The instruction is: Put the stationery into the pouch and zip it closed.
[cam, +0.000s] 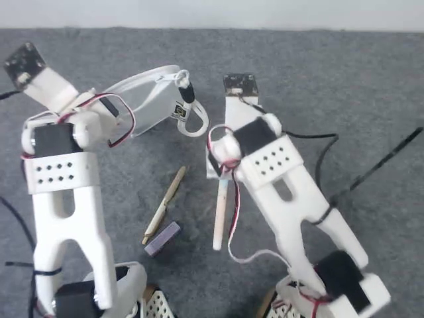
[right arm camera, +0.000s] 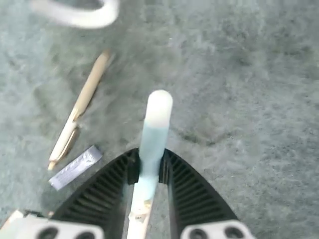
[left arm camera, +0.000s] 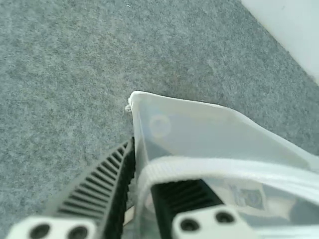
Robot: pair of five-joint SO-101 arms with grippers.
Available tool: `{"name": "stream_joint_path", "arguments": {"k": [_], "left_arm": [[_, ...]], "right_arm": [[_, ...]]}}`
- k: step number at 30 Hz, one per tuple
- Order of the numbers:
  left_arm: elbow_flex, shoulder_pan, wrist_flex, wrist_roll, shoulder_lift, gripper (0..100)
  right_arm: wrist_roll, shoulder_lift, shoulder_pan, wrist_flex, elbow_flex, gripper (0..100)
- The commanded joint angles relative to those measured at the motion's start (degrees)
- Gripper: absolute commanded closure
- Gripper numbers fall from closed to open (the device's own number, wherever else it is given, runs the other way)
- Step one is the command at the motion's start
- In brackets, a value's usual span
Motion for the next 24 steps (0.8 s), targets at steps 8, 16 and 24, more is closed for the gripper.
{"name": "stream_joint_path", "arguments": {"k": [8, 16, 24], "left_arm": [[-0.1, 3.0, -0.5, -1.7, -0.3, 99], [-0.1, 3.3, -0.5, -1.8, -0.1, 99], [-0.1, 3.2, -0.6, -1.8, -0.1, 99]], "right_arm": [[-0.3, -19.3, -0.9, -8.4, 11.7, 99.2], [-0.4, -32.3, -1.2, -17.5, 21.1, 99.2], [-0.5, -43.6, -1.2, -33.1, 34.5, 99.2]]}}
